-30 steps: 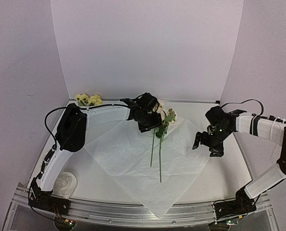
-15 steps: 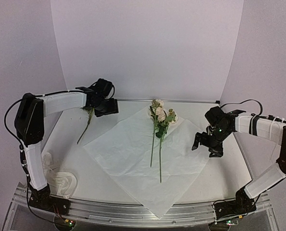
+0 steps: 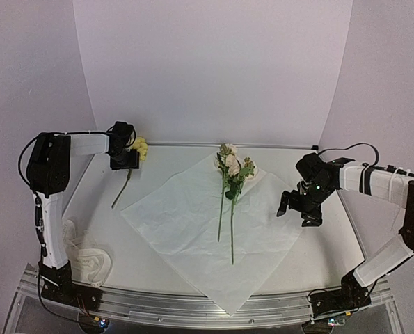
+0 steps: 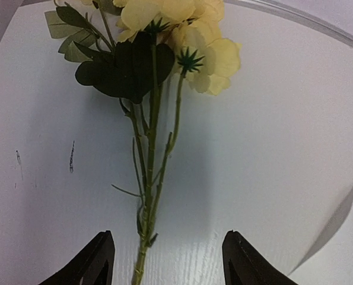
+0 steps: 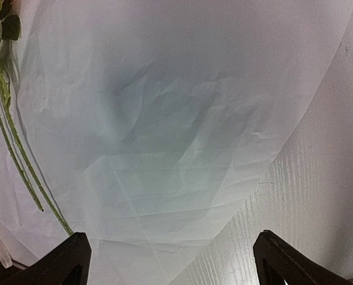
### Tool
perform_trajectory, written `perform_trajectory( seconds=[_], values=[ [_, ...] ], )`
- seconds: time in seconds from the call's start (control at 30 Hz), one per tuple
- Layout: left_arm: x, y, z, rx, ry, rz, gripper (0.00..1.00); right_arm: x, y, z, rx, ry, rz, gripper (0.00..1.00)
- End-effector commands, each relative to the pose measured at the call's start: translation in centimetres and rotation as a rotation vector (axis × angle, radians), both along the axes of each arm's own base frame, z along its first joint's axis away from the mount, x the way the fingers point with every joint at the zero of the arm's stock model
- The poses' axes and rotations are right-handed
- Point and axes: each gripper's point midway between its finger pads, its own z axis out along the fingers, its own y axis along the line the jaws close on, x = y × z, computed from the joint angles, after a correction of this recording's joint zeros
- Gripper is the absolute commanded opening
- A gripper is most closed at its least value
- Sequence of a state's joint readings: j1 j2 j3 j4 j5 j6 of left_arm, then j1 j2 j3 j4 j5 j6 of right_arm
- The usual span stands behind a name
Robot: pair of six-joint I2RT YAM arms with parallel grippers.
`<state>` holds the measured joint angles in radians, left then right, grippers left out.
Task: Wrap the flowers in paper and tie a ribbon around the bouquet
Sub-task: Pick up the fake flower from the center of the board.
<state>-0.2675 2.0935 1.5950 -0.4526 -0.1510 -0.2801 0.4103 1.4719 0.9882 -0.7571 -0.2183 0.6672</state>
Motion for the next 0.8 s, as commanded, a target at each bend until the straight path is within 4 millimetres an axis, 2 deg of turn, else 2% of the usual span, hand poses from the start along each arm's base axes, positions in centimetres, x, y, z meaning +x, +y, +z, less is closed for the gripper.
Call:
perform_trajectory(
  seconds=[0.0,0.1,0.23,0.33,0.43,0.5,0.53,0.63,0.77],
  values=[
    [2.8,0.9,-1.5,0.022,-0.009,-0.051,0.64,0.7,0.0,0.9,-0.003,-0.033,0.01,0.98],
    [3.7,1.8,-3.3,0.005,0.012,-0.04,0.63,0.7,0.0,0.9,-0.004,-0.031,0.01,0.98],
    [4.7,2.1,-4.5,-0.015,0.02,-0.045,0.58,0.7,-0.1,0.8,-0.008,-0.031,0.011,0.97],
    [5.0,1.9,-4.9,-0.018,0.019,-0.058,0.42,0.7,-0.1,0.8,-0.009,-0.029,0.011,0.96],
    [5.2,1.7,-4.8,-0.025,0.012,-0.067,0.17,0.9,0.1,0.8,-0.006,-0.028,0.008,0.95],
    [5.3,1.7,-4.2,-0.028,0.001,-0.069,0.03,1.0,0.2,0.9,-0.001,-0.027,0.007,0.95],
    [5.3,1.7,-3.8,-0.03,-0.008,-0.068,0.01,1.1,0.2,0.9,0.001,-0.028,0.006,0.94],
    [5.3,1.7,-1.2,-0.047,-0.061,-0.056,0.0,1.2,0.3,1.0,0.003,-0.03,0.01,0.93],
    [5.1,1.5,3.3,-0.088,-0.136,-0.028,0.0,1.4,0.4,1.1,0.002,-0.036,0.014,0.92]
  ],
)
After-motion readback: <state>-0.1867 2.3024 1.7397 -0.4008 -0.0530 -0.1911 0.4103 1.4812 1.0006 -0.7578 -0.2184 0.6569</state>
